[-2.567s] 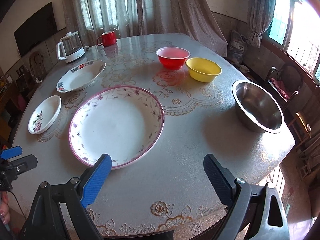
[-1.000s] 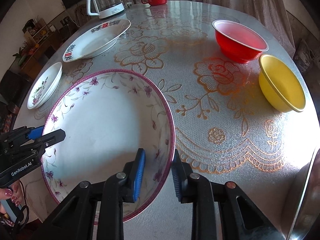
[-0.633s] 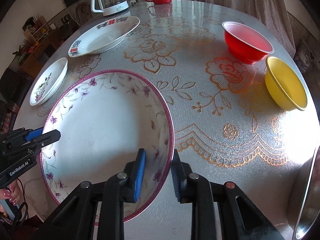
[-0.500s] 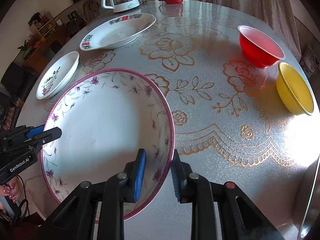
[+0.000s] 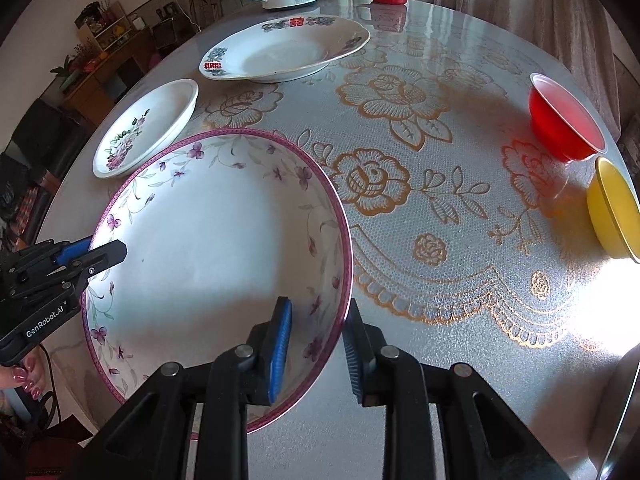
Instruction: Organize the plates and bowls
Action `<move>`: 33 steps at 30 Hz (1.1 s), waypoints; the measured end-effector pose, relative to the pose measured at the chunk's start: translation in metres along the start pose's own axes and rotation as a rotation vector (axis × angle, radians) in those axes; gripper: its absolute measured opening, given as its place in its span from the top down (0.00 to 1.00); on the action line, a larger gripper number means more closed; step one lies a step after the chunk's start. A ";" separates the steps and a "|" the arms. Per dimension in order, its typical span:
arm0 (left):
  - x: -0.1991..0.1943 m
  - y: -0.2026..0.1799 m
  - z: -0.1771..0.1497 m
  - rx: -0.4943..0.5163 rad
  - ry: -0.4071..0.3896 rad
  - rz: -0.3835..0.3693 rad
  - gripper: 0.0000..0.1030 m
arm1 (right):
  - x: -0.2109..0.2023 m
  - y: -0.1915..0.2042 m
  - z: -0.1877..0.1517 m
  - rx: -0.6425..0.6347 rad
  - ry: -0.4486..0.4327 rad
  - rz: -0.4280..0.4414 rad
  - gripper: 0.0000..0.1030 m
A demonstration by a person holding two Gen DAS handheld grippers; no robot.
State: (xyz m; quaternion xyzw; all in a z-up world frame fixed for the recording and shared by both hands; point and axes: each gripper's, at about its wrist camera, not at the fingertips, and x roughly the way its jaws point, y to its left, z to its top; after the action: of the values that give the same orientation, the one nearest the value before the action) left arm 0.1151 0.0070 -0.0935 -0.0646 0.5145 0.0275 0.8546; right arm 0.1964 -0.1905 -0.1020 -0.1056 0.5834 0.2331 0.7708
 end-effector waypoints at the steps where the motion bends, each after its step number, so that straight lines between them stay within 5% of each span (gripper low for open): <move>1: 0.000 0.000 0.000 0.001 -0.001 0.000 0.77 | 0.000 -0.001 0.000 0.001 0.004 0.004 0.74; 7: -0.002 -0.001 -0.002 0.017 0.006 0.017 0.77 | 0.003 0.000 0.002 -0.020 0.027 0.010 0.74; 20: -0.015 -0.005 0.011 0.083 0.005 0.184 0.69 | -0.004 -0.017 0.000 0.057 0.007 -0.019 0.71; 33: -0.028 0.026 0.040 0.022 -0.018 0.165 0.49 | -0.034 -0.020 0.012 0.124 -0.083 -0.051 0.70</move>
State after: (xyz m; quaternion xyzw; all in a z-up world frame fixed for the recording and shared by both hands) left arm 0.1342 0.0384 -0.0526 -0.0124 0.5106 0.0929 0.8547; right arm 0.2093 -0.2112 -0.0684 -0.0628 0.5615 0.1809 0.8050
